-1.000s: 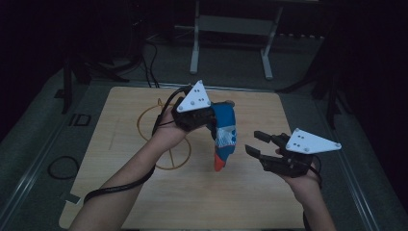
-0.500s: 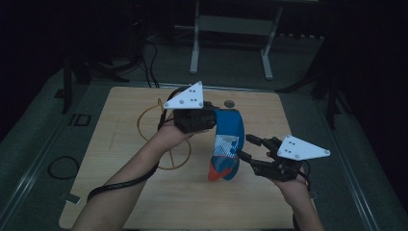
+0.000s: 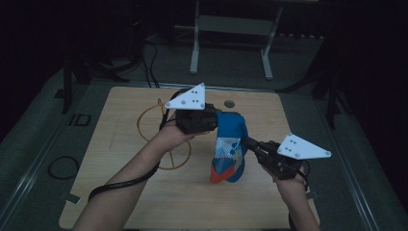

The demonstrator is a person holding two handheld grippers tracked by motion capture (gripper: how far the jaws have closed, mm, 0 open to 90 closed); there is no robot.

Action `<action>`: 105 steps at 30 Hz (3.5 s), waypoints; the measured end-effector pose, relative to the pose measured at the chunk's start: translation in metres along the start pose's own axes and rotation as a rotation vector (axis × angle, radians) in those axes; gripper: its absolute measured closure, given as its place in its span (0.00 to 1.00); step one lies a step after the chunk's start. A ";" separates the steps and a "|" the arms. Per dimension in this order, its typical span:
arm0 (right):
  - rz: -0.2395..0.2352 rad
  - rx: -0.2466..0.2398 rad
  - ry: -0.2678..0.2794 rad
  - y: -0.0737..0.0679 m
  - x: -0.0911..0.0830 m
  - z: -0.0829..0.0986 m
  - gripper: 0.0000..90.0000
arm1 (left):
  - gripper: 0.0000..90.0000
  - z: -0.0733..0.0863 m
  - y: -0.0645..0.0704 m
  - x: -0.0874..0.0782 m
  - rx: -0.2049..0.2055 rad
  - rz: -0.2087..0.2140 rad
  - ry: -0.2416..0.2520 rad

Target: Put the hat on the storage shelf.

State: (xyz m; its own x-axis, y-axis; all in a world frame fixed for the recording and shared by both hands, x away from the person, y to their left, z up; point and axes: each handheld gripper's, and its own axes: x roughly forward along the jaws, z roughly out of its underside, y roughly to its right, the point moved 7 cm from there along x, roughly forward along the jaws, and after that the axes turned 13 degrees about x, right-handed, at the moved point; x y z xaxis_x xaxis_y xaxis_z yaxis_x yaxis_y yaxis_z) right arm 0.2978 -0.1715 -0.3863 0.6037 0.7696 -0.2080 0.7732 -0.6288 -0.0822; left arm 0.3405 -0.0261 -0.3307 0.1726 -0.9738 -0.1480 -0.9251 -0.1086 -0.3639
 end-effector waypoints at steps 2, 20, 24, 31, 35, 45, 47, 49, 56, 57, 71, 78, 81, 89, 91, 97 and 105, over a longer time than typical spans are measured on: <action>0.009 -0.001 0.006 0.002 -0.004 -0.001 1.00 | 1.00 0.002 0.000 -0.002 0.003 0.002 -0.016; 0.033 0.028 0.081 0.016 -0.031 -0.032 1.00 | 0.84 0.008 0.018 -0.023 0.099 0.049 -0.137; 0.037 0.033 0.093 0.017 -0.033 -0.041 1.00 | 0.67 0.008 0.019 -0.027 0.102 0.026 -0.168; 0.045 0.023 0.101 0.016 -0.032 -0.053 1.00 | 0.51 0.012 0.021 -0.041 0.111 -0.019 -0.210; 0.047 0.024 0.108 0.017 -0.032 -0.057 1.00 | 0.46 0.015 0.018 -0.054 0.101 -0.077 -0.223; 0.055 0.027 0.114 0.017 -0.018 -0.070 1.00 | 0.22 0.024 0.015 -0.104 0.059 -0.213 -0.249; 0.059 0.028 0.115 0.017 -0.012 -0.074 1.00 | 0.17 0.030 0.014 -0.116 0.041 -0.271 -0.260; 0.057 0.037 0.118 0.017 -0.005 -0.079 1.00 | 0.07 0.036 0.013 -0.127 0.029 -0.311 -0.265; 0.048 0.043 0.118 0.013 0.016 -0.091 1.00 | 0.03 0.067 0.022 -0.165 -0.021 -0.420 -0.298; 0.048 0.043 0.118 0.013 0.016 -0.091 1.00 | 0.03 0.067 0.022 -0.165 -0.021 -0.420 -0.298; -0.004 0.029 0.068 -0.022 0.104 -0.118 1.00 | 0.03 0.152 0.060 -0.223 -0.117 -0.637 -0.335; -0.040 0.044 0.030 -0.040 0.148 -0.120 1.00 | 0.03 0.191 0.083 -0.233 -0.192 -0.707 -0.324; -0.053 0.043 0.001 -0.050 0.169 -0.119 1.00 | 0.03 0.201 0.089 -0.234 -0.219 -0.721 -0.319; -0.082 0.022 -0.107 -0.073 0.215 -0.100 1.00 | 0.03 0.228 0.109 -0.238 -0.251 -0.775 -0.318; -0.091 0.021 -0.123 -0.076 0.219 -0.095 1.00 | 0.03 0.233 0.110 -0.239 -0.281 -0.768 -0.303; -0.107 0.037 -0.158 -0.077 0.226 -0.082 1.00 | 0.03 0.239 0.112 -0.237 -0.303 -0.752 -0.298; -0.099 0.026 -0.196 -0.072 0.225 -0.066 1.00 | 0.03 0.243 0.112 -0.234 -0.304 -0.738 -0.301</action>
State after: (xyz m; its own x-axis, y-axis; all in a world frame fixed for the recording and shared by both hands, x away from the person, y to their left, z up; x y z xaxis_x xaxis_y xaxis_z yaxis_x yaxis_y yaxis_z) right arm 0.3908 0.0541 -0.3629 0.4741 0.7927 -0.3831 0.8199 -0.5561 -0.1359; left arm 0.2790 0.2385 -0.5599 0.8099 -0.5423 -0.2235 -0.5831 -0.7857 -0.2065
